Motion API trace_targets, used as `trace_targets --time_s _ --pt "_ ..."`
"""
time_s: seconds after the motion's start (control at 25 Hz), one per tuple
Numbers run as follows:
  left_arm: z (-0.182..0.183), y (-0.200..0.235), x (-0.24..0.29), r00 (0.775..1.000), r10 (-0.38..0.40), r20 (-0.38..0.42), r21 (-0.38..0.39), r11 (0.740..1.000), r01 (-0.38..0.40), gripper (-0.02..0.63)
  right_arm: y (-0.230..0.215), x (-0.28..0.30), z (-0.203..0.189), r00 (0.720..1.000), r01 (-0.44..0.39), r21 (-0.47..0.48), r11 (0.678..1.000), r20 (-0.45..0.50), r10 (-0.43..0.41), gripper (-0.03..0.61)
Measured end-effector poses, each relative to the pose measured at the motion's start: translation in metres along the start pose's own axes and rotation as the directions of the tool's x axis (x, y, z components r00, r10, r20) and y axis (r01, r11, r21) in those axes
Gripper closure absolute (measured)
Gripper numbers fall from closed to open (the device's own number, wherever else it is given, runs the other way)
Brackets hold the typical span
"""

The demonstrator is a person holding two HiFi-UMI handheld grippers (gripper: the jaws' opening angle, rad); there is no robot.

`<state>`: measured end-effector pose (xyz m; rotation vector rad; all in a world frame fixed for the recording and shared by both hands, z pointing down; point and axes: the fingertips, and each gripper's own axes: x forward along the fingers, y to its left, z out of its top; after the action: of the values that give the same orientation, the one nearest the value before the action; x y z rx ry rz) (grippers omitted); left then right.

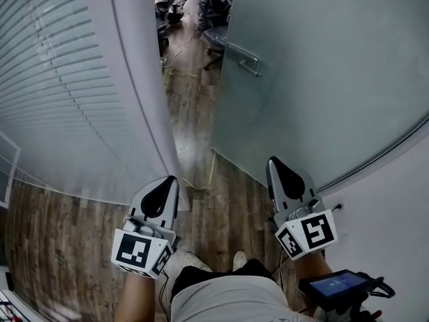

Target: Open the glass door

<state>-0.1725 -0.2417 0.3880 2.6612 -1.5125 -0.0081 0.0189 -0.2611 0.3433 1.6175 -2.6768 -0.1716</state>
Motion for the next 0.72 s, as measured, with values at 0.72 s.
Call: trace_targets --time_s 0.72 --pt "0.047 -0.142 -0.014 0.994 0.105 -0.010 0.038 0.994 -0.104 0.615 -0.051 -0.104 0.022 0.991 -0.134 0.063 0.989 -0.011 0.135 0.575"
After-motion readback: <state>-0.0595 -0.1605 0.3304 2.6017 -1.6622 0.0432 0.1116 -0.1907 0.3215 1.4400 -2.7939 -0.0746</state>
